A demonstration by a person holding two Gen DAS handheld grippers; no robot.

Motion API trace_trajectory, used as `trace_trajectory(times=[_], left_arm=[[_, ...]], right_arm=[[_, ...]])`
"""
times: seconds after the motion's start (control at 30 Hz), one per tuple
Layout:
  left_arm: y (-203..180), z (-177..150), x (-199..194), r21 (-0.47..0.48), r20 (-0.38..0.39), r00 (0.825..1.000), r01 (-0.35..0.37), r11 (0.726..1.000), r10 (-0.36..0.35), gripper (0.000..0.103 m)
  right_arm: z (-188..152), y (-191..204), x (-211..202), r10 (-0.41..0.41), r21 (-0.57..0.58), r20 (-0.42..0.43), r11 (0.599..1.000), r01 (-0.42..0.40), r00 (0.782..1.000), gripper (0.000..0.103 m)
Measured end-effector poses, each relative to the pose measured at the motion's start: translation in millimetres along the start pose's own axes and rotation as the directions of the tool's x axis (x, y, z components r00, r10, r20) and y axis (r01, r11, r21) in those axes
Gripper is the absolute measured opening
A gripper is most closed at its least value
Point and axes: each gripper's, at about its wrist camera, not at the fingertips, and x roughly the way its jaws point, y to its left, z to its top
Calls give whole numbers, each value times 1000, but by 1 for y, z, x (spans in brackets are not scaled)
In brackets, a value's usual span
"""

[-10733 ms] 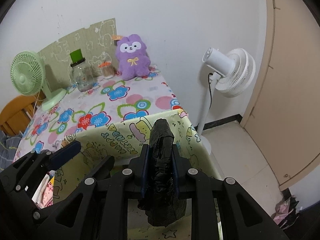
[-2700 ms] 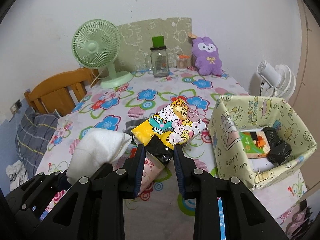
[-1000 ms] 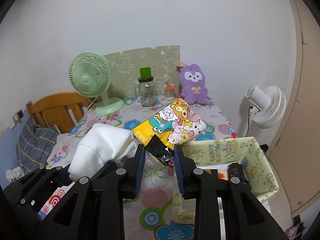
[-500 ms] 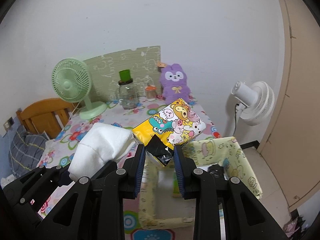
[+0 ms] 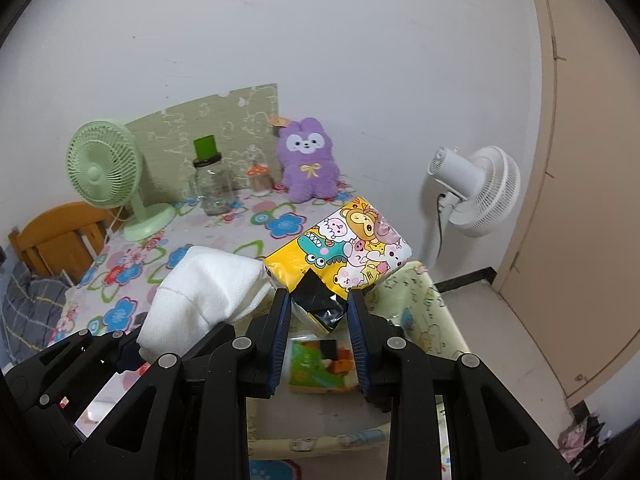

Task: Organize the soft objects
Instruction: 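Carry the yellow pouch in the right gripper toward the gift box while the left carries the tissue pack, then lower both held items into the gift box and open both grippers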

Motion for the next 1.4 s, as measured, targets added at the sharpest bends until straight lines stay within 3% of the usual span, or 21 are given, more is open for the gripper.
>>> trace_trajectory(times=[0.67, 1.13, 1.3, 1.33, 1.4], left_arm=[[-17, -15, 46, 28, -117, 990, 79, 996, -75, 34], [-15, -15, 65, 36, -166, 983, 83, 996, -76, 71], [-19, -14, 68, 39, -171, 982, 87, 995, -79, 79], [-19, -13, 68, 39, -172, 982, 91, 995, -83, 80], [-19, -12, 70, 38, -173, 982, 90, 995, -82, 81]], right_arm=[[-23, -34, 33, -75, 47, -106, 996, 80, 992, 32], [-27, -38, 62, -22, 88, -163, 995, 37, 986, 32], [-26, -42, 64, -20, 94, -159, 995, 36, 987, 34], [-26, -43, 64, -25, 89, -159, 995, 39, 987, 35], [-25, -44, 64, -28, 87, -158, 995, 43, 987, 56]])
